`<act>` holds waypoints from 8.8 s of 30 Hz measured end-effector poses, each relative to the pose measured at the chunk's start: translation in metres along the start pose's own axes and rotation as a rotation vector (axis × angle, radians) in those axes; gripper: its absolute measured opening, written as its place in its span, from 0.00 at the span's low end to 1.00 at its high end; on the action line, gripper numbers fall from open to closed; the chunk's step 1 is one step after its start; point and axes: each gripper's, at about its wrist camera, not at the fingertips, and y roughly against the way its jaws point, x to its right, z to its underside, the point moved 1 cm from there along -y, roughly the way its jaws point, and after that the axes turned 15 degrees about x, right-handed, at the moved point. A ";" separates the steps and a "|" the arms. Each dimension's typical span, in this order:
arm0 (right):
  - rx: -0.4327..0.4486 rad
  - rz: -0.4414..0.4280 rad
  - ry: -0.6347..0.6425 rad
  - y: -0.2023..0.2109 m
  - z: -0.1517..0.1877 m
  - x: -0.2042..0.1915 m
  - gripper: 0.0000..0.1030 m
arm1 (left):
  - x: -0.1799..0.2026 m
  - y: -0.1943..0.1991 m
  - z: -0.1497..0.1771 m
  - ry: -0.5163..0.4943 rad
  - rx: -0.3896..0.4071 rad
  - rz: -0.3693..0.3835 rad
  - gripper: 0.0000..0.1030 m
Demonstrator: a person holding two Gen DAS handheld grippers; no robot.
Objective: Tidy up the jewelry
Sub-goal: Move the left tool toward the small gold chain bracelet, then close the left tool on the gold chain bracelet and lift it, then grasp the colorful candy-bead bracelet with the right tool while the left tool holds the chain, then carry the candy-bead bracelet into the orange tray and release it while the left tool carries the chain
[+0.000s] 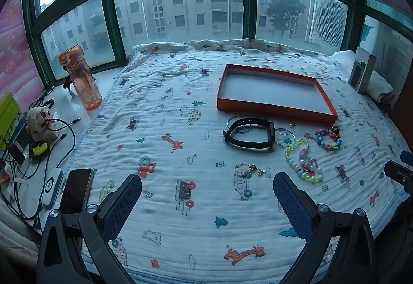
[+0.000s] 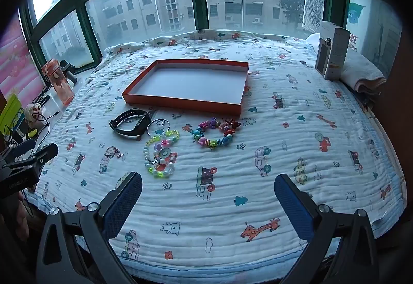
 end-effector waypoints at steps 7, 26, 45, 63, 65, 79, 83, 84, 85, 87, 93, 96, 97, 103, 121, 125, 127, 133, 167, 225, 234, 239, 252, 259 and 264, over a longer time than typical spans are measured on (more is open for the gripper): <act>0.004 -0.003 0.006 -0.001 0.001 -0.003 1.00 | -0.002 -0.001 0.001 -0.017 -0.010 -0.009 1.00; -0.008 -0.019 -0.006 -0.006 0.004 -0.002 1.00 | 0.012 -0.007 0.008 0.002 0.032 0.020 1.00; -0.040 -0.041 -0.027 -0.025 0.009 0.004 1.00 | 0.029 -0.048 0.017 -0.084 -0.001 0.076 0.88; -0.128 -0.074 -0.042 -0.061 0.015 0.013 1.00 | 0.052 -0.118 0.031 -0.068 -0.145 0.275 0.44; -0.136 -0.075 -0.045 -0.065 0.015 0.014 1.00 | 0.055 -0.123 0.033 -0.060 -0.156 0.311 0.35; -0.180 -0.086 -0.049 -0.086 0.018 0.015 1.00 | 0.052 -0.140 0.044 -0.049 -0.178 0.340 0.11; -0.183 -0.088 -0.049 -0.087 0.018 0.015 1.00 | 0.049 -0.142 0.042 -0.039 -0.179 0.332 0.11; -0.183 -0.087 -0.048 -0.087 0.018 0.015 1.00 | 0.048 -0.142 0.041 -0.038 -0.178 0.329 0.11; -0.183 -0.086 -0.049 -0.087 0.018 0.015 1.00 | 0.047 -0.142 0.040 -0.040 -0.176 0.320 0.11; -0.183 -0.087 -0.053 -0.088 0.018 0.015 1.00 | 0.045 -0.143 0.039 -0.042 -0.175 0.303 0.11; -0.181 -0.088 -0.060 -0.090 0.019 0.016 1.00 | 0.037 -0.143 0.035 -0.019 -0.175 0.291 0.11; -0.184 -0.090 -0.068 -0.090 0.020 0.017 1.00 | 0.040 -0.138 0.035 -0.029 -0.171 0.306 0.11; -0.186 -0.091 -0.070 -0.091 0.020 0.018 1.00 | 0.042 -0.136 0.035 -0.037 -0.170 0.309 0.11; -0.189 -0.092 -0.072 -0.091 0.021 0.019 1.00 | 0.049 -0.140 0.043 -0.045 -0.193 0.298 0.12; -0.202 -0.099 -0.084 -0.097 0.023 0.020 1.00 | 0.054 -0.151 0.039 -0.056 -0.196 0.290 0.13; -0.202 -0.099 -0.084 -0.098 0.024 0.021 1.00 | 0.057 -0.151 0.039 -0.078 -0.191 0.281 0.13; -0.202 -0.099 -0.085 -0.098 0.024 0.021 1.00 | 0.058 -0.151 0.039 -0.088 -0.189 0.278 0.13; -0.202 -0.100 -0.085 -0.099 0.024 0.020 1.00 | 0.058 -0.151 0.040 -0.099 -0.174 0.282 0.13; -0.172 -0.084 -0.095 -0.106 0.008 0.042 0.82 | 0.014 -0.105 -0.010 0.031 -0.014 0.302 0.11; -0.183 -0.068 0.029 -0.147 -0.008 0.043 0.30 | 0.012 -0.123 -0.011 0.043 -0.032 0.313 0.11; -0.167 -0.044 0.046 -0.145 -0.008 0.040 0.22 | 0.013 -0.113 -0.018 0.045 -0.006 0.312 0.11; -0.115 -0.063 0.049 -0.124 -0.019 0.033 0.22 | 0.008 -0.099 -0.031 0.052 0.034 0.318 0.11; 0.048 -0.149 0.022 -0.070 -0.074 0.023 0.22 | 0.000 -0.051 -0.099 0.035 0.179 0.366 0.11; 0.095 -0.167 0.022 -0.067 -0.101 0.024 0.22 | 0.000 -0.048 -0.160 0.020 0.249 0.383 0.11; 0.108 -0.159 0.015 -0.076 -0.115 0.030 0.22 | 0.008 -0.065 -0.202 -0.021 0.282 0.377 0.11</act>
